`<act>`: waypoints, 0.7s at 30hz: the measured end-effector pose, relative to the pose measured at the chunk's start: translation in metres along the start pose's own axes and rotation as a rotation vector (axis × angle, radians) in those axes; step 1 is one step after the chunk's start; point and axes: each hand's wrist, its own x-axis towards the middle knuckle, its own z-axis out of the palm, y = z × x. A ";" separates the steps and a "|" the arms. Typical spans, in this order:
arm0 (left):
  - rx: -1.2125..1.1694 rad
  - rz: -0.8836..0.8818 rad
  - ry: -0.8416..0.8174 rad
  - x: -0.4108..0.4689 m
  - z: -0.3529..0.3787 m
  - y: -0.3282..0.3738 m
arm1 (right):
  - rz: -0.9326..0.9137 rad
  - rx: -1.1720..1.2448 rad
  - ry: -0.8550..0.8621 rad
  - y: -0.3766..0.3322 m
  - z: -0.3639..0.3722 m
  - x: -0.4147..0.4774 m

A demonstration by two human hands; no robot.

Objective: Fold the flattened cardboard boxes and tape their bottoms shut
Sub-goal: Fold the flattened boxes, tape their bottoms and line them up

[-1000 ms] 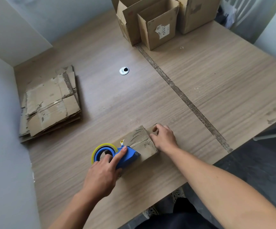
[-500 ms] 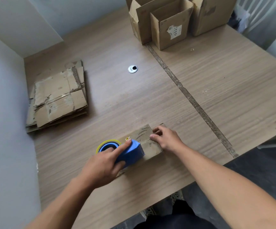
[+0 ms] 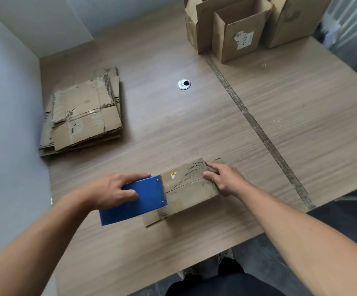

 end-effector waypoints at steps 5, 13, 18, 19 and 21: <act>-0.062 -0.077 -0.046 -0.020 -0.011 -0.034 | -0.016 -0.012 -0.013 -0.001 -0.001 0.001; -0.085 -0.137 -0.076 -0.028 -0.010 -0.074 | 0.004 -0.017 -0.010 0.000 -0.001 0.002; -0.077 -0.177 -0.093 -0.019 0.000 -0.073 | 0.006 -0.019 -0.014 -0.001 0.000 0.001; -0.075 -0.183 -0.091 -0.016 0.003 -0.071 | 0.010 -0.021 -0.011 0.000 0.000 0.001; -0.070 -0.190 -0.086 -0.012 0.006 -0.070 | 0.017 -0.022 -0.003 0.000 0.000 0.000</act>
